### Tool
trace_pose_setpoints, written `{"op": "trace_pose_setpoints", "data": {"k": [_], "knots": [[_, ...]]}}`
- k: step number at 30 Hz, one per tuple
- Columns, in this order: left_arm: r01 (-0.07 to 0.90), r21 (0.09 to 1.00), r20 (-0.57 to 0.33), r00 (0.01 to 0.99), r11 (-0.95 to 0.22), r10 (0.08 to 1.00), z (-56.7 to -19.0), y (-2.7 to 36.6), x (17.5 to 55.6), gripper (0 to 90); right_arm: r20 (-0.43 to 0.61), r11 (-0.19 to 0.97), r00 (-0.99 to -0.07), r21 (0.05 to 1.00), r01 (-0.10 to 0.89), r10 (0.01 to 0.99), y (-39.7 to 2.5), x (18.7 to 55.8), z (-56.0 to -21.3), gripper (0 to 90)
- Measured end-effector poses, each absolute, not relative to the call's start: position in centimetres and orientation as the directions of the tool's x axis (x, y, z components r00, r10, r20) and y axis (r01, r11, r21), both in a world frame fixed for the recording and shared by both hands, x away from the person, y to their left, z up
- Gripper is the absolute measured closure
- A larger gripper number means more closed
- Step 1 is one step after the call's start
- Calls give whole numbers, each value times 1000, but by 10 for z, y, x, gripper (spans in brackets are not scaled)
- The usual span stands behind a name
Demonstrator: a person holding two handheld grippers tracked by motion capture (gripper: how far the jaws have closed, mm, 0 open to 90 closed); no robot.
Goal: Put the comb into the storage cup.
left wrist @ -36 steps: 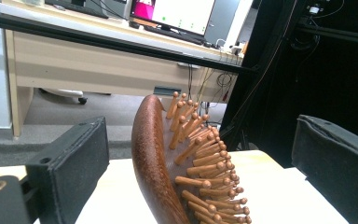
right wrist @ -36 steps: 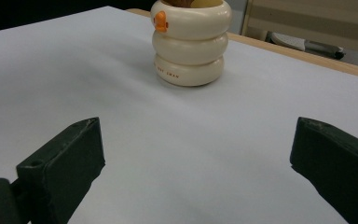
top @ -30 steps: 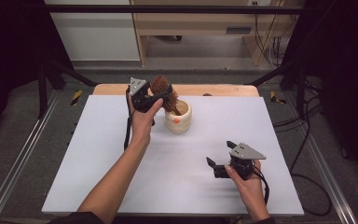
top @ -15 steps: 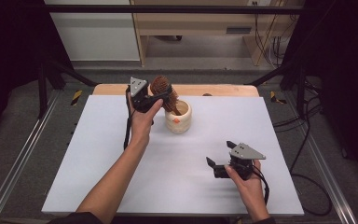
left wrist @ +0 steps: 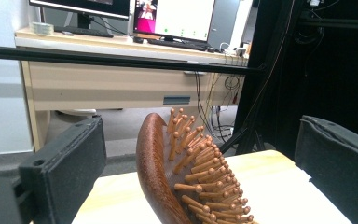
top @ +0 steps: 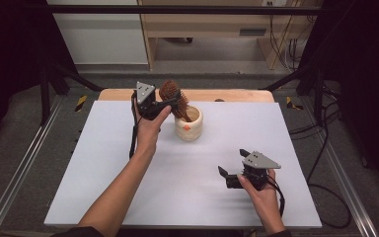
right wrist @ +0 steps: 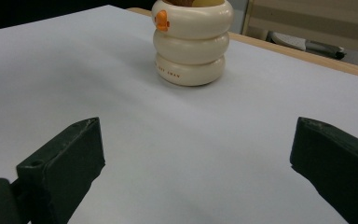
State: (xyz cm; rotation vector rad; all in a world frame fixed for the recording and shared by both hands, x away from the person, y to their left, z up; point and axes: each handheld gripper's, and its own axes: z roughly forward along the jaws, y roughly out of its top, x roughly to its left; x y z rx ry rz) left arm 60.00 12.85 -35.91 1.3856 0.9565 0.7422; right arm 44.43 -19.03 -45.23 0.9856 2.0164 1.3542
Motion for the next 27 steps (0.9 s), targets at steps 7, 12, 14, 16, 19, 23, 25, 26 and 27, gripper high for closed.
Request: {"op": "trace_pose_setpoints", "data": {"k": [7, 12, 14, 16, 19, 23, 25, 26, 27], "knots": [[98, 995, -68, 438, 27, 897, -352, 130, 593, 18, -21, 238, -604, 930, 281, 797, -190, 444, -452, 30], [107, 994, -61, 440, 15, 896, -348, 132, 586, 22, -27, 245, -601, 927, 284, 799, -190, 443, -453, 30], [111, 994, -72, 444, 24, 893, -345, 134, 584, 22, -31, 246, -599, 927, 281, 800, -190, 443, -453, 30], [116, 993, -67, 449, 16, 891, -341, 135, 581, 24, -33, 249, -599, 927, 282, 800, -191, 443, -453, 30], [117, 993, -60, 460, 6, 886, -337, 137, 577, 24, -42, 255, -597, 927, 276, 801, -191, 444, -453, 31], [114, 993, -42, 470, -14, 882, -333, 139, 573, 23, -44, 256, -595, 927, 276, 802, -191, 444, -453, 32], [119, 993, -48, 475, -10, 879, -331, 141, 571, 22, -46, 257, -592, 926, 276, 804, -191, 445, -453, 31], [123, 992, -47, 477, -14, 878, -331, 142, 571, 21, -46, 257, -593, 926, 276, 804, -192, 445, -453, 31], [130, 991, -50, 477, -14, 878, -331, 143, 570, 21, -44, 255, -592, 926, 278, 805, -192, 445, -453, 31]]}}
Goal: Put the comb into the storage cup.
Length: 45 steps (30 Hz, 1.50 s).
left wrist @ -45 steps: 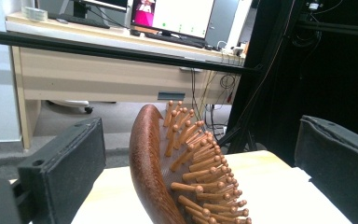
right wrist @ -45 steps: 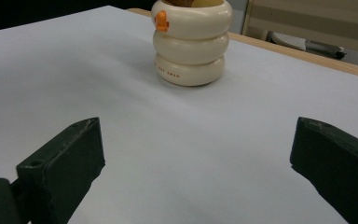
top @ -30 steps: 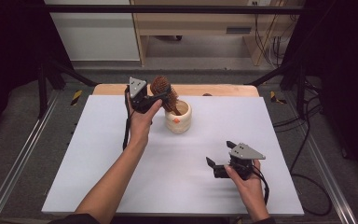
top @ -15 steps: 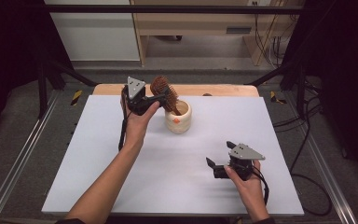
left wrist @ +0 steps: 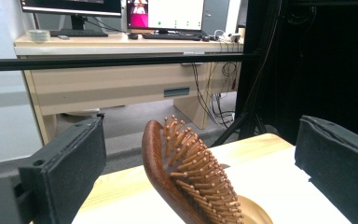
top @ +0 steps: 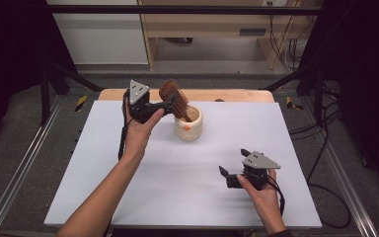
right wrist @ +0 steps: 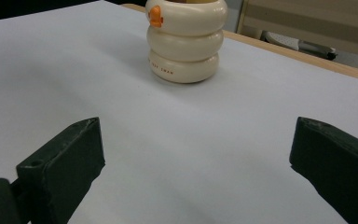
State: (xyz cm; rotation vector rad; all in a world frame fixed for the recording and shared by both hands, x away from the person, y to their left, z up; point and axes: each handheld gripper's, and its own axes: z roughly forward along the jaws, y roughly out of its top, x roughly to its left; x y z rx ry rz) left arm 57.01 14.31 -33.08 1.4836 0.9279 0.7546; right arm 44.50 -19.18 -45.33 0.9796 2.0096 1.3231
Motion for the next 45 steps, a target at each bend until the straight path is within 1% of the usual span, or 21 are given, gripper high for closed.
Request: {"op": "trace_pose_setpoints", "data": {"k": [8, 15, 27, 33, 40, 45], "knots": [[154, 988, -70, 491, -7, 868, -329, 148, 566, 20, -24, 239, -589, 926, 291, 808, -194, 446, -453, 30], [155, 988, -76, 494, -1, 866, -325, 153, 562, 19, -7, 224, -593, 929, 293, 805, -196, 446, -453, 31], [139, 990, -60, 521, -16, 851, -319, 167, 548, 18, -5, 229, -600, 927, 298, 800, -196, 446, -453, 37], [146, 989, -55, 516, -24, 855, -319, 179, 540, 19, -10, 231, -595, 927, 296, 804, -197, 446, -452, 40], [152, 988, -103, 504, 29, 857, -316, 198, 530, 20, -11, 234, -597, 926, 296, 802, -199, 445, -452, 44], [146, 989, -87, 495, 16, 865, -316, 212, 522, 20, -19, 241, -600, 926, 292, 800, -199, 445, -451, 53]]}}
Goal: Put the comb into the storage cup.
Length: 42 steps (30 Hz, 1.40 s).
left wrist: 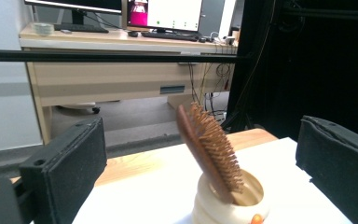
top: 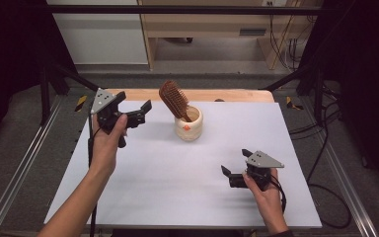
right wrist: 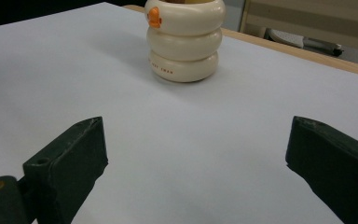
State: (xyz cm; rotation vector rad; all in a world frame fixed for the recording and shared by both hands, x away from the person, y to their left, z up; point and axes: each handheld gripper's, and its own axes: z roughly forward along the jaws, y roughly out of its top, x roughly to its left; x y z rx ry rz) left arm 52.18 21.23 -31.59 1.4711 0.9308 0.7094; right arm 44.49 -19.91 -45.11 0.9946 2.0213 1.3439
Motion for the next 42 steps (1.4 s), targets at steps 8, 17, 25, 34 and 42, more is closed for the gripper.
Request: {"op": "trace_pose_setpoints", "data": {"k": [8, 17, 25, 34, 42], "knots": [[137, 991, -78, 493, 11, 867, -319, 232, 510, 20, -11, 237, -607, 926, 293, 794, -199, 445, -451, 51], [118, 993, -61, 486, 4, 872, -317, 252, 498, 19, -14, 231, -596, 929, 289, 803, -202, 445, -450, 47], [101, 995, -46, 478, -3, 877, -320, 269, 484, 19, -21, 234, -592, 930, 285, 806, -204, 445, -449, 51], [116, 993, -68, 451, 17, 890, -331, 291, 478, 18, -30, 240, -590, 929, 282, 807, -204, 444, -449, 45], [117, 993, -71, 439, 21, 896, -335, 305, 474, 14, -34, 241, -590, 930, 277, 807, -205, 444, -449, 43]]}}
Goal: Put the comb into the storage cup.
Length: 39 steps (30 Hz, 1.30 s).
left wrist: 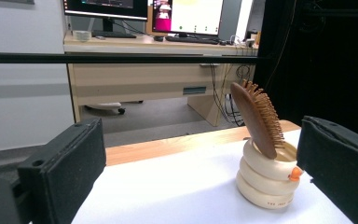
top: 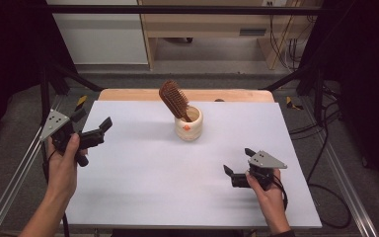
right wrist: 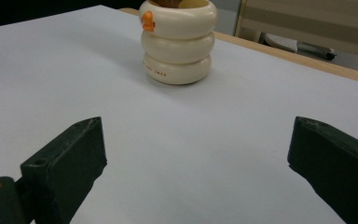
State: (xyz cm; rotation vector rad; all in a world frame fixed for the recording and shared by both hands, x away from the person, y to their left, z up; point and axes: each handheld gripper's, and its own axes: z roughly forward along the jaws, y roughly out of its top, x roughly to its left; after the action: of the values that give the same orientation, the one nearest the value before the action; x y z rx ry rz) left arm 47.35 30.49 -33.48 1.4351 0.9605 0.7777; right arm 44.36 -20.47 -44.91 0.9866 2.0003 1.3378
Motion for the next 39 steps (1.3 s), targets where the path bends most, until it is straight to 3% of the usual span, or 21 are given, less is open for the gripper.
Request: {"op": "trace_pose_setpoints", "data": {"k": [39], "knots": [[59, 998, -49, 412, 26, 910, -340, 341, 450, 14, -25, 217, -598, 943, 251, 801, -215, 436, -446, 40]]}}
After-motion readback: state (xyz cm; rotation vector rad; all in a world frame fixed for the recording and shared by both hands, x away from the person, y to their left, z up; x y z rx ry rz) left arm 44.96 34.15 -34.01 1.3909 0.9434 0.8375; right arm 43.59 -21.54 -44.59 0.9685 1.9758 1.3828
